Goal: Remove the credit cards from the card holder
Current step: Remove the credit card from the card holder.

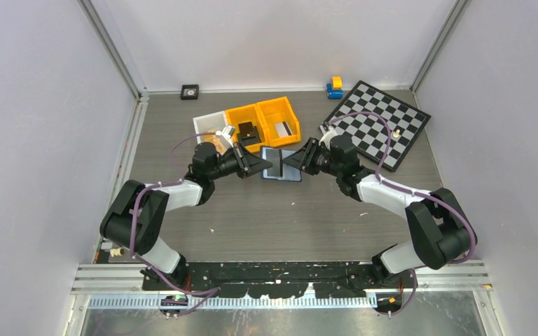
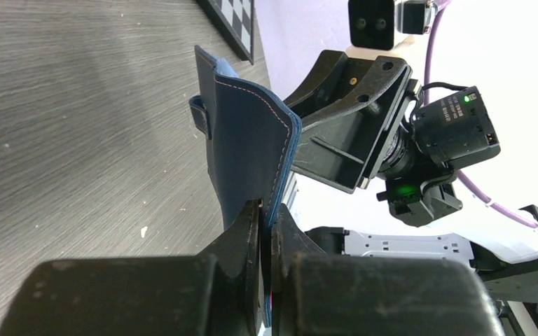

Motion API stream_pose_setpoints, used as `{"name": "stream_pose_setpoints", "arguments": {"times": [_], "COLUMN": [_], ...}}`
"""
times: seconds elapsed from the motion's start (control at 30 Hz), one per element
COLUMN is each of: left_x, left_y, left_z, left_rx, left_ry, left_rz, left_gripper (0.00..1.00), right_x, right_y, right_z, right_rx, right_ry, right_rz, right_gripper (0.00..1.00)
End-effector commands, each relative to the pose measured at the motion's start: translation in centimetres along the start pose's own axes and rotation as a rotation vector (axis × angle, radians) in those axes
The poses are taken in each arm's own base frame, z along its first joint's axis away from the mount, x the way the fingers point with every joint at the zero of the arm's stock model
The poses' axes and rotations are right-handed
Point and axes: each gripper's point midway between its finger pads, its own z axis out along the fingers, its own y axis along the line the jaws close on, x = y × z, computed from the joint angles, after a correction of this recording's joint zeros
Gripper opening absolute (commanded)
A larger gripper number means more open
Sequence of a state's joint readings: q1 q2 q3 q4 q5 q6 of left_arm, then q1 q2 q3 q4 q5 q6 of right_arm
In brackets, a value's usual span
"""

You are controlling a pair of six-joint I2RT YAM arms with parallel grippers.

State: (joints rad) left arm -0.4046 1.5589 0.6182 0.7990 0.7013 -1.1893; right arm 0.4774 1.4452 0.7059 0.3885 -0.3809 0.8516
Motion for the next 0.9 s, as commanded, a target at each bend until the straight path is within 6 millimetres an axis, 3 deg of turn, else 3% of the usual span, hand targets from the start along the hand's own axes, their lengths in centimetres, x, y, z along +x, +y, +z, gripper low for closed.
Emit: {"name": "stream_pose_setpoints", "arguments": {"times": [0.0,0.17,0.4,0.57,0.7,0.77,0.87], "left_x": [-0.3,-0.4,-0.4,-0.6,-0.8,-0.9,-1.0], "left_y": [-4.5,-4.8,-5.0,-5.0,-5.1,-5.2,-4.9], "left_z": [-0.1,-0.1,-0.2,-0.3,-0.4,-0.4,-0.4], "left_rx": [0.179,0.197,0.206,0.222,0.248,0.259,0.267], "left_ry": [0.011,0.014,0.019,0.013,0.004,0.003,0.001], "left_rz": [0.08,0.077,0.068,0.06,0.043,0.038,0.022], "left_gripper": [0.0,0.0,0.0,0.0,0.0,0.0,0.06], "right_x": [-0.4,0.1,0.0,-0.1,-0.3,-0.5,-0.9], "right_y": [1.5,2.4,4.0,4.9,5.7,5.3,4.1], "right_z": [-0.5,-0.1,-0.6,-1.0,-1.4,-1.4,-1.4], "right_rx": [-0.061,-0.124,-0.214,-0.262,-0.301,-0.276,-0.217], "right_ry": [-0.012,0.017,0.013,0.005,-0.012,-0.024,-0.041], "right_rz": [-0.011,0.014,0.009,0.019,0.023,0.028,0.036], "right_gripper": [0.37,0.38,0.3,0.21,0.06,0.01,0.01]}}
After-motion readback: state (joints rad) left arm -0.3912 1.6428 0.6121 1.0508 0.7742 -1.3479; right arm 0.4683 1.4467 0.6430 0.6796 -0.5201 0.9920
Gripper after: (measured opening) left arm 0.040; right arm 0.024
